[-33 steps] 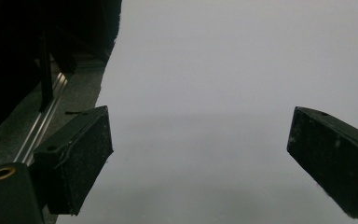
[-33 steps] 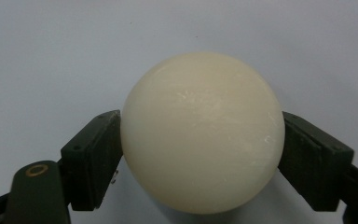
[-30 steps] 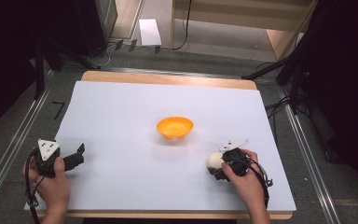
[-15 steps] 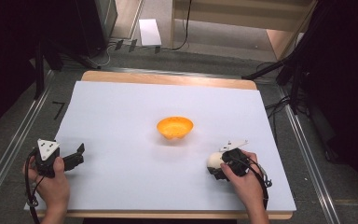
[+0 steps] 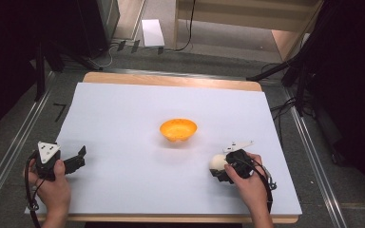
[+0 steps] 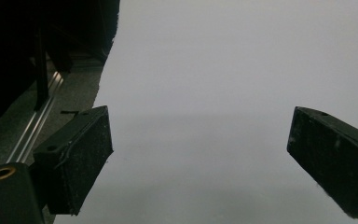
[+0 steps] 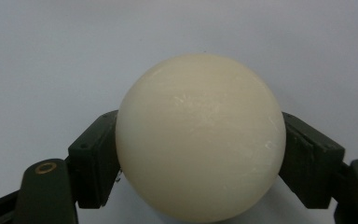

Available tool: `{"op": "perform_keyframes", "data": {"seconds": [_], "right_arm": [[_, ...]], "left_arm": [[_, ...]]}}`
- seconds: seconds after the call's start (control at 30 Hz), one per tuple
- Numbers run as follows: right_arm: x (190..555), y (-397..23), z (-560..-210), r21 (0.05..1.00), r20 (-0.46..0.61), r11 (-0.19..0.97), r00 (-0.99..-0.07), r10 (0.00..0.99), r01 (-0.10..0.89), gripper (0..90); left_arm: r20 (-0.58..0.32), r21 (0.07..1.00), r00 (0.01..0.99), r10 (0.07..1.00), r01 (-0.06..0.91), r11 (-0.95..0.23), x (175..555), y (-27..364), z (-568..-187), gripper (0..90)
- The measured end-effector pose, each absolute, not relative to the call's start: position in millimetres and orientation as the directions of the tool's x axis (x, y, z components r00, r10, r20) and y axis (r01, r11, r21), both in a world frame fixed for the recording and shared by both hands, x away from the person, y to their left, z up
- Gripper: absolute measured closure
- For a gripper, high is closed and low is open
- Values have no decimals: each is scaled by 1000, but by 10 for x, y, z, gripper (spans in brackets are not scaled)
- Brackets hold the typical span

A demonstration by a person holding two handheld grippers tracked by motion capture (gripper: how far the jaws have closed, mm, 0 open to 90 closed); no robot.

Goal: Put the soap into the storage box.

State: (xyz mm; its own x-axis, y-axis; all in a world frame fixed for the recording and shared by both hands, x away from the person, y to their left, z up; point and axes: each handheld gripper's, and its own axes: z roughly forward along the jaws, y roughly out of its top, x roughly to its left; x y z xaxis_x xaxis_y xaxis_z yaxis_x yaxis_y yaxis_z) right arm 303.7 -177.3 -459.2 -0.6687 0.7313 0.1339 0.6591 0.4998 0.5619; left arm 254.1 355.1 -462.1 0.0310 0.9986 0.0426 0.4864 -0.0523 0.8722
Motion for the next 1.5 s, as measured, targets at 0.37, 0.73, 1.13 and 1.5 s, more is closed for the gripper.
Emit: {"op": "perform_keyframes", "data": {"seconds": [0.37,0.73,1.13,1.5], "right_arm": [[3066,-1720,-4510,569,147,492,-670,727,659,234],[3167,-1634,-4355,584,146,497,-685,714,642,235],[3258,-1583,-4240,584,145,503,-692,707,637,235],[3327,-1552,-4169,589,153,500,-695,703,635,235]], "left_arm": [[35,873,32,999,485,-46,2539,3561,-4619,70],[30,874,34,999,483,-43,2539,3565,-4620,69],[29,874,35,999,485,-42,2540,3566,-4620,70],[31,872,35,999,487,-44,2542,3565,-4620,70]]}}
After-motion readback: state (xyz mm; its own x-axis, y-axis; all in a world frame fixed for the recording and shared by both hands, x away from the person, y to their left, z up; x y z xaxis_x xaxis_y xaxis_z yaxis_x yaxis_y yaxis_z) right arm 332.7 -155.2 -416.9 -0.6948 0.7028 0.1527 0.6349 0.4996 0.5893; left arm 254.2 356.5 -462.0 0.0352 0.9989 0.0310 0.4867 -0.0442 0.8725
